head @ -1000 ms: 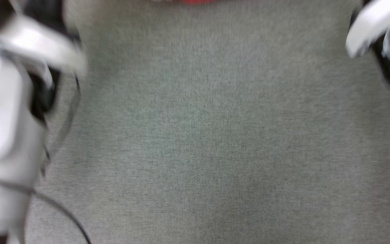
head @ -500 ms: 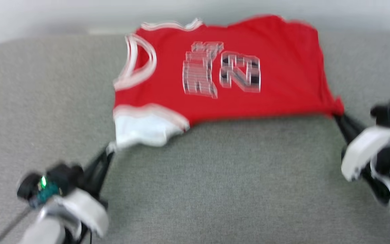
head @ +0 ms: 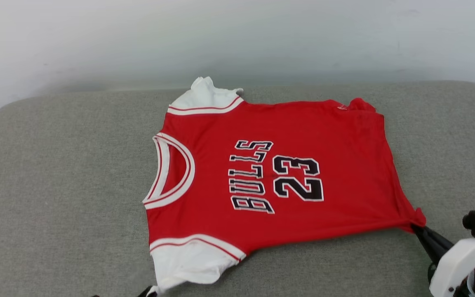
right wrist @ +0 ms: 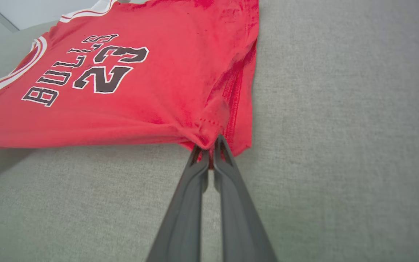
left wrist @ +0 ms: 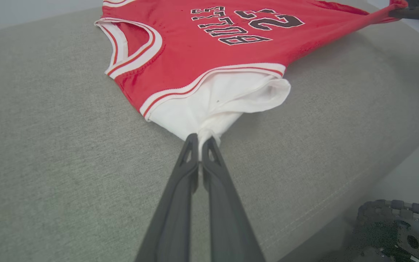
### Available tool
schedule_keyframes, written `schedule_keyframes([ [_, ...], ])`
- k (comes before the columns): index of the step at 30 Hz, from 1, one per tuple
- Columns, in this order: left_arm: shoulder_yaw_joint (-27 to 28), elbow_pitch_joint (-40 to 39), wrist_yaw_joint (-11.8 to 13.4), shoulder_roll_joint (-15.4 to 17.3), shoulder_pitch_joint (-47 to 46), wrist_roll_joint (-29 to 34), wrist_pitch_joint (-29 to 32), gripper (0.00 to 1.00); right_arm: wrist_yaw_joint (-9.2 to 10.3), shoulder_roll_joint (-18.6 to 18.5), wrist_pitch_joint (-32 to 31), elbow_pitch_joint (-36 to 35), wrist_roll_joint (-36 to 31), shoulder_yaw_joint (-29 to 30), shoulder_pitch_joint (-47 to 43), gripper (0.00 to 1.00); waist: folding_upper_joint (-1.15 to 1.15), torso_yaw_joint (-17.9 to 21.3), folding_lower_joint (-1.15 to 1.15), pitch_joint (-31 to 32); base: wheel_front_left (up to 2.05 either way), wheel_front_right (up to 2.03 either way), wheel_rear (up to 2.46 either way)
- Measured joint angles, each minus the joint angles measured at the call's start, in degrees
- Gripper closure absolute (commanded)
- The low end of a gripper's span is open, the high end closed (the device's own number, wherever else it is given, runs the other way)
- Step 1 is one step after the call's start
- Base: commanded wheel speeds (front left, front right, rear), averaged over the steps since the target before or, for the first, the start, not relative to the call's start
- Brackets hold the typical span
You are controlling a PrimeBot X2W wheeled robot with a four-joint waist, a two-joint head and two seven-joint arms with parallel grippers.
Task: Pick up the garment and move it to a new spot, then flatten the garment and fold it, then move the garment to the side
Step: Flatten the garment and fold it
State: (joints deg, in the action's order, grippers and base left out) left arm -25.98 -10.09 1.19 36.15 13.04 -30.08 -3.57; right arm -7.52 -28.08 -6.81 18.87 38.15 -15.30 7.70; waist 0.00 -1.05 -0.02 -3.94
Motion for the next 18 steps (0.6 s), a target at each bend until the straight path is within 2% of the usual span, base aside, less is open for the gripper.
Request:
schedule_keyframes([
  [8,0.1,-5.1,1.3,2.0,4.9,-0.8,0.5,1.0,0.01,1.5,-4.8,-9.7,0.5,5.7,-10.2,1.0,0.0,1.2,0.0,0.0,0.0,0.0,0.0],
  [18,4.4,-8.9,1.4,2.9,-1.7,1.0,-3.7,1.0,0.01,4.3,-9.9,-17.2,-2.7,11.1,-9.9,1.0,0.0,1.9,0.01,-3.5,0.0,0.0,0.0],
])
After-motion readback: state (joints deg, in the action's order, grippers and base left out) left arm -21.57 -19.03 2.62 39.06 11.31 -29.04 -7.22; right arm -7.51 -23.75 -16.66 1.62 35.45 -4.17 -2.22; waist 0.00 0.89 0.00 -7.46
